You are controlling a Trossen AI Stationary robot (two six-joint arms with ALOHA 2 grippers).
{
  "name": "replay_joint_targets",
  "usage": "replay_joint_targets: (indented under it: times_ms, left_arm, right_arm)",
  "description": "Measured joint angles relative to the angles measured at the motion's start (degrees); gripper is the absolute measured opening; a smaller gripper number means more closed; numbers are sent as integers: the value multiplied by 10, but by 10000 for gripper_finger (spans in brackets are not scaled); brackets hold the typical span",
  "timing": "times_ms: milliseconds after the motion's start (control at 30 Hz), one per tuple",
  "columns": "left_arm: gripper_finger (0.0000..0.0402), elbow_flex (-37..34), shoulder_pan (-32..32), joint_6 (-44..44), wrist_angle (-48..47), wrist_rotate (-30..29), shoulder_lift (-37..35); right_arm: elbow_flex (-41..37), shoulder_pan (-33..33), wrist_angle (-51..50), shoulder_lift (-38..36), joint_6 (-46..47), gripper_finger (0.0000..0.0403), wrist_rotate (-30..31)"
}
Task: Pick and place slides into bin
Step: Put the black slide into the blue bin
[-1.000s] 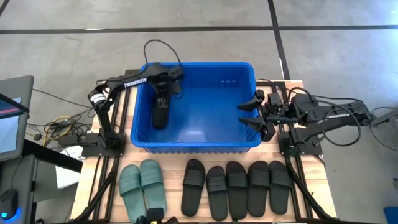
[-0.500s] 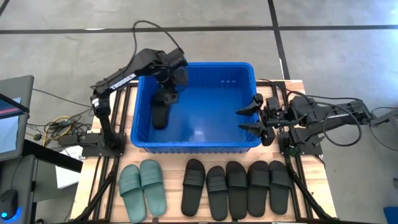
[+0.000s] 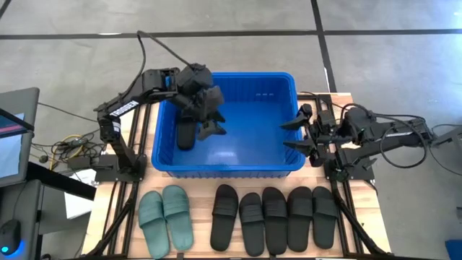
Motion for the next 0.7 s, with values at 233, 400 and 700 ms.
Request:
replay_joint_targets:
  times_ms: [233, 400, 700]
  left_arm:
    - [250, 0, -79, -56, 90, 10, 3]
    - [250, 0, -164, -67, 91, -126, 3]
    - [250, -1, -329, -113, 38, -492, 3]
  right_arm:
    - [0, -11, -10, -22, 29, 265, -9]
    - [0, -8, -90, -38, 35, 265, -66]
    - [0, 37, -149, -35, 28, 265, -73]
